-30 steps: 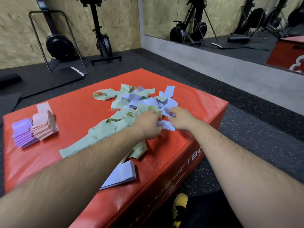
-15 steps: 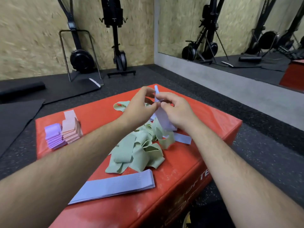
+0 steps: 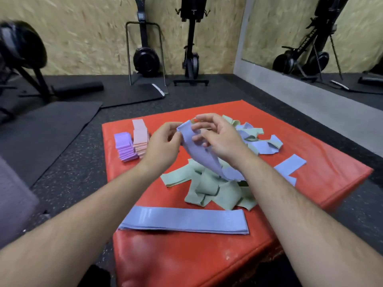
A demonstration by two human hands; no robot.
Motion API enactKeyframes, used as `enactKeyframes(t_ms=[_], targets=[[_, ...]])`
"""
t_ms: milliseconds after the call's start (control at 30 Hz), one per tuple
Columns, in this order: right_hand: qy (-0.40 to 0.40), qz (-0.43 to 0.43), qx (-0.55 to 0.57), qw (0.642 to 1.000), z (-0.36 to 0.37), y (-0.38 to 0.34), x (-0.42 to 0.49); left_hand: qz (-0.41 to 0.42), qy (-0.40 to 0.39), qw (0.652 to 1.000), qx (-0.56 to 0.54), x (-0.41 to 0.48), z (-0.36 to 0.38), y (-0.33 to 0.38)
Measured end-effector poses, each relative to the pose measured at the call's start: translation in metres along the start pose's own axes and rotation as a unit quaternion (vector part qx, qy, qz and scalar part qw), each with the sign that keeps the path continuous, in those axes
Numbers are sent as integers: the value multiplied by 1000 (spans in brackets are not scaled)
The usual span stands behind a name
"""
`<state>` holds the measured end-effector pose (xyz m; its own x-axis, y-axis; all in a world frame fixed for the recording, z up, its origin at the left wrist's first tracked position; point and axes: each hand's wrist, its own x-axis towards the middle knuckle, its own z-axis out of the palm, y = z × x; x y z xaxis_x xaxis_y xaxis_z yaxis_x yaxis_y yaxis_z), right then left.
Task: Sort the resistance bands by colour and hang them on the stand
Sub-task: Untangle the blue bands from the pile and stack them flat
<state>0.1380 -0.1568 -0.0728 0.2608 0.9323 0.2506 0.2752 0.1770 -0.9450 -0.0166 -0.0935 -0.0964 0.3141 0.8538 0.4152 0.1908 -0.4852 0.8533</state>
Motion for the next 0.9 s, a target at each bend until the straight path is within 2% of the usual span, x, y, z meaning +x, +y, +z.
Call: enactKeyframes(t_ms=[133, 267, 333, 367, 433, 500, 600, 667, 767, 833, 900], targets=[[13, 5, -141, 990, 23, 12, 9, -32, 11, 999, -27, 1, -14, -7], [34, -16, -132, 991, 39, 16, 15, -45, 8, 999, -10, 5, -26, -17], [58, -46, -136, 988, 42, 17, 15, -88, 30, 996, -6, 6, -28, -18], [65, -67, -151, 984, 44, 18, 14, -127, 34, 990, -44, 7, -28, -17], [54, -95, -181, 978, 48, 20, 11, -213, 9, 959, -185, 10, -31, -11], [20, -107, -216, 970, 52, 24, 8, -239, -22, 937, -252, 8, -33, -8], [-32, -97, -229, 968, 55, 29, 5, -192, -23, 966, -171, 1, -35, -10], [-76, -61, -171, 981, 54, 27, 2, -183, -21, 975, -128, 1, -39, -13], [-98, -6, -79, 992, 55, 25, 4, -142, -63, 987, -44, 0, -46, -15], [-104, 3, -87, 991, 57, 24, 5, -111, -76, 991, -10, -3, -48, -16], [-117, -3, -152, 981, 56, 25, 4, -97, -71, 993, 10, -6, -51, -16]])
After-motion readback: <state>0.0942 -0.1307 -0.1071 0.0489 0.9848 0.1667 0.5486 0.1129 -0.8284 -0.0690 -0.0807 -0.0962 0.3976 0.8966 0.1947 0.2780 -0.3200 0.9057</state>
